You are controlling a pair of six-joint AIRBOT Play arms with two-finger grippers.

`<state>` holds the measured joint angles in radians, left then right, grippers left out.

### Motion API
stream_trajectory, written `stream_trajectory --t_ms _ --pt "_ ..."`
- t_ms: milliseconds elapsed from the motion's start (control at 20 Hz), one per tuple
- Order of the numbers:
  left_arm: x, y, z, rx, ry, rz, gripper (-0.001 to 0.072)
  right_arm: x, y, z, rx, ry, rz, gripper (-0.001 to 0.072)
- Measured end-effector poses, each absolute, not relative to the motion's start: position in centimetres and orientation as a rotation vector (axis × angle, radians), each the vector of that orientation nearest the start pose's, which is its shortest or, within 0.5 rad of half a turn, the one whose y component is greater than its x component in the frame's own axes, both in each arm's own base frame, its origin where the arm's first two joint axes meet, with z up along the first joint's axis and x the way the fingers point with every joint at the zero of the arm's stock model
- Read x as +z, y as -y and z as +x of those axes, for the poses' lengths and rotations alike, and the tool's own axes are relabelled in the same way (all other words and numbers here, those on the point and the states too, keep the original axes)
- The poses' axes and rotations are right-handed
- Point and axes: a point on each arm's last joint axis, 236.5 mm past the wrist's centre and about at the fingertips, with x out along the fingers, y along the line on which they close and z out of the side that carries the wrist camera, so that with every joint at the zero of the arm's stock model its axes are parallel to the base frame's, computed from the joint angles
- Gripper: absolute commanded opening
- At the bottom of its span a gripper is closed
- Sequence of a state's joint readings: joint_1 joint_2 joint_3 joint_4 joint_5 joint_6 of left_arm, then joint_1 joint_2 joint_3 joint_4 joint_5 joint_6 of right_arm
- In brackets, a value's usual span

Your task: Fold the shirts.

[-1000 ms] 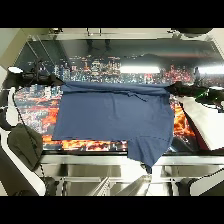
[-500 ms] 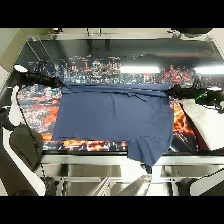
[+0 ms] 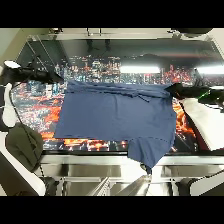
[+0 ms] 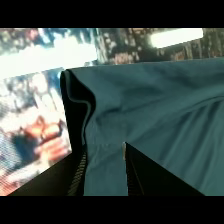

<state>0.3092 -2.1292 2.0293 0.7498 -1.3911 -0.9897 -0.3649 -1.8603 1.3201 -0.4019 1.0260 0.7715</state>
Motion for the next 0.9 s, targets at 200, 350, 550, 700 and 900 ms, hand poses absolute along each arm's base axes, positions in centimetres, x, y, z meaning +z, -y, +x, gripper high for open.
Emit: stream_trajectory --t_ms 200,350,550,700,900 --pt "-1.1 -1.9 52.4 -0.607 -1.197 -0.552 0.0202 -3.7 3.0 48.7 0.4 -0.999 0.691 0.0341" --pt "-1.2 -2.2 47.6 -0.588 -1.344 -0.654 0.0194 -2.1 4.6 44.8 0.376 -1.084 0.649 0.0339" --pt "-4.2 -2.0 39.0 -0.474 -1.568 -0.693 0.0197 -1.2 2.2 38.7 0.391 -1.167 0.712 0.0339" --pt "-7.1 -2.2 32.4 -0.366 -1.688 -0.693 0.0198 -0.6 -1.5 33.9 0.416 -1.166 0.809 0.034" --pt "-10.7 -2.2 27.0 -0.266 -1.737 -0.699 0.0198 -0.8 -4.7 29.3 0.403 -1.135 0.862 0.0341"
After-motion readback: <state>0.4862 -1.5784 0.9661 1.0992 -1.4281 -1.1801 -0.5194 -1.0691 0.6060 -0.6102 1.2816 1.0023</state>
